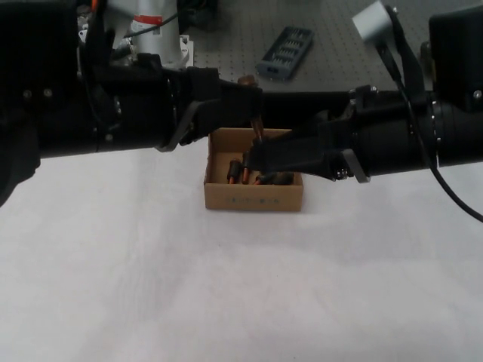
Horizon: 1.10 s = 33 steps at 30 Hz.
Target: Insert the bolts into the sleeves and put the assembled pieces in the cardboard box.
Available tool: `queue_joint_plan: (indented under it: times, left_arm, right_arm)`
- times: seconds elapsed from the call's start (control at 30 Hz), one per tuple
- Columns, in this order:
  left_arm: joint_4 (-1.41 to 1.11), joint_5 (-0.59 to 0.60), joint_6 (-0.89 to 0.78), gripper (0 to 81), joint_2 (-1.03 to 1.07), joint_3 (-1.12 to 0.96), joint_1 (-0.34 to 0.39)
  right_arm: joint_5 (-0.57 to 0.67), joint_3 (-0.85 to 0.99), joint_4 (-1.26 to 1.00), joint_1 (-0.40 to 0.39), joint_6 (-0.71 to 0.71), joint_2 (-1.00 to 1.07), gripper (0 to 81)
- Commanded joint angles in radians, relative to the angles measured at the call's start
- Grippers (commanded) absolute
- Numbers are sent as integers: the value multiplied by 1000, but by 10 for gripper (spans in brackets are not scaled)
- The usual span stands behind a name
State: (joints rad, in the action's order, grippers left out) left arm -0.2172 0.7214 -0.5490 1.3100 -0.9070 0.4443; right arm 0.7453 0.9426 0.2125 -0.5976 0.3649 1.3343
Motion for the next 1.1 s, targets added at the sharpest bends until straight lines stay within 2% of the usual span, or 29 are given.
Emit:
queue_joint_plan:
  times: [0.0,0.43,0.53,0.8,1.07]
  left_arm:
    - [24,47,56,6,-14,12,-2]
    - [36,55,33,6,-46,12,-2]
    - [43,53,38,6,-46,12,-2]
    - [58,53,65,6,-46,12,-2]
    - [108,53,80,6,-50,12,-2]
  right_arm:
    - [-116,18,2,48,38,-15,26]
    - [-128,18,20,48,17,-15,26]
    - [-87,18,1,48,17,-15,26]
    - [-56,18,-64,48,88,-15,26]
    - [-89,18,-69,48,143,-15,26]
